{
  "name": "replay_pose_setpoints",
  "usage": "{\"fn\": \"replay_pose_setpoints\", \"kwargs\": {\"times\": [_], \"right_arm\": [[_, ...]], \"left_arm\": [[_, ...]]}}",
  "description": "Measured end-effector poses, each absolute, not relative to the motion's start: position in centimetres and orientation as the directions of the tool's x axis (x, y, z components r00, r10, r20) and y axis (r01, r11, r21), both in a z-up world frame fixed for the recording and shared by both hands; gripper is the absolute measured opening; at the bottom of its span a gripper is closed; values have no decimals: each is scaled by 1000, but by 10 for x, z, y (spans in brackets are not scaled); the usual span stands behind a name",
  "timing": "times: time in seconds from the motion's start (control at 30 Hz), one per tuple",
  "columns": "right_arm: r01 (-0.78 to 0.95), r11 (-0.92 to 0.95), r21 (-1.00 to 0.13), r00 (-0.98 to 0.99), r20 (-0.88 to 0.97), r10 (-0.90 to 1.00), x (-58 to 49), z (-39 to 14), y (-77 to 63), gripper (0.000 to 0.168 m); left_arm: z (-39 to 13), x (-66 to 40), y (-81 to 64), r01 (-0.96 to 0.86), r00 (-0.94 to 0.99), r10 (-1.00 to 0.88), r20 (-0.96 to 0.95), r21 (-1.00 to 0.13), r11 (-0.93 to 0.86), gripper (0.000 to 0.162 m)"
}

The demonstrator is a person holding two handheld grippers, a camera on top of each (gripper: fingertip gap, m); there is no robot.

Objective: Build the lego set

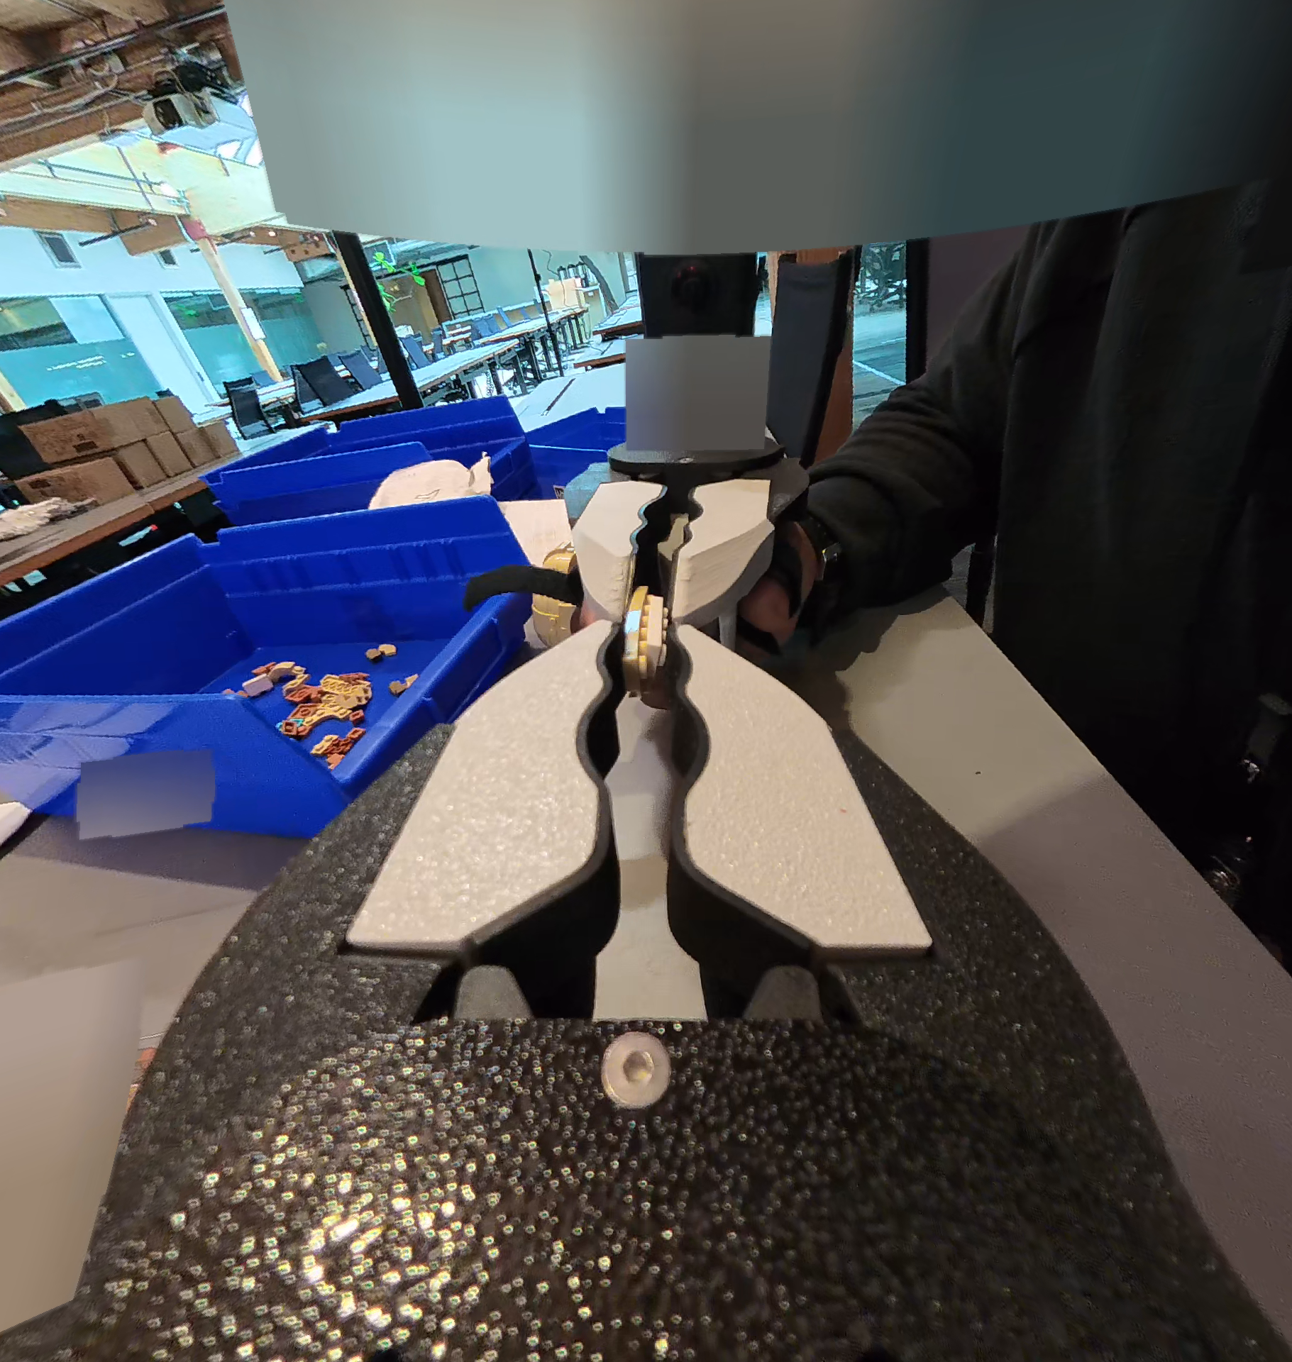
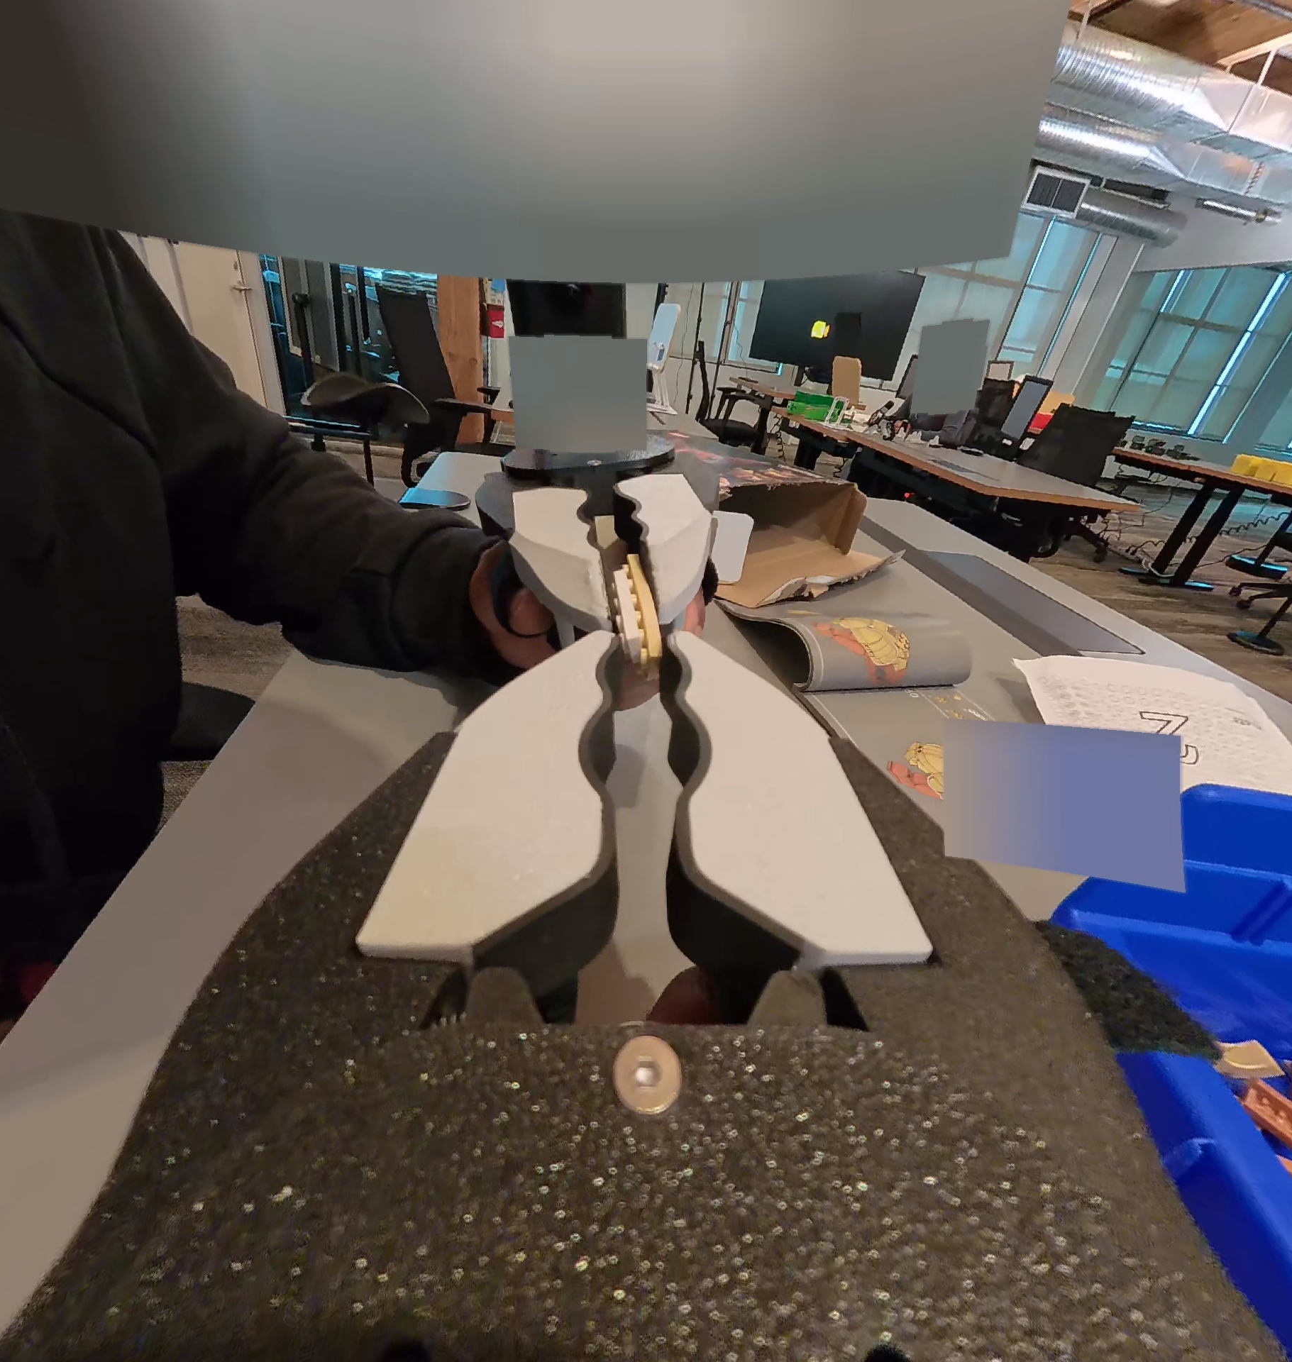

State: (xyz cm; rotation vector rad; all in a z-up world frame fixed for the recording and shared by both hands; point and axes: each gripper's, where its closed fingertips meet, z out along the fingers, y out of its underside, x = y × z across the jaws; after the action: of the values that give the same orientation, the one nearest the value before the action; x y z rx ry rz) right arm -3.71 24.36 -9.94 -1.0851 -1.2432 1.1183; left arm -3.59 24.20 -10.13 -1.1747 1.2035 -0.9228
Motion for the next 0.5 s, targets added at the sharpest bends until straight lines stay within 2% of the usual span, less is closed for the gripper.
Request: {"fn": "replay_pose_setpoints", "kwargs": {"times": [0.23,0.37,0.5], "right_arm": [[-9,162,-987,36,162,986,-39,-104,249,12],[30,241,-970,46,242,969,-41,-107,248,16],[132,336,-932,59,346,936,-43,-118,250,13]], "left_arm": [[-106,-38,247,-112,196,-948,-250,-966,231,10],[-114,-37,246,-177,183,-937,-299,-947,267,10],[-116,-36,246,-191,180,-932,-315,-941,281,9]]}}
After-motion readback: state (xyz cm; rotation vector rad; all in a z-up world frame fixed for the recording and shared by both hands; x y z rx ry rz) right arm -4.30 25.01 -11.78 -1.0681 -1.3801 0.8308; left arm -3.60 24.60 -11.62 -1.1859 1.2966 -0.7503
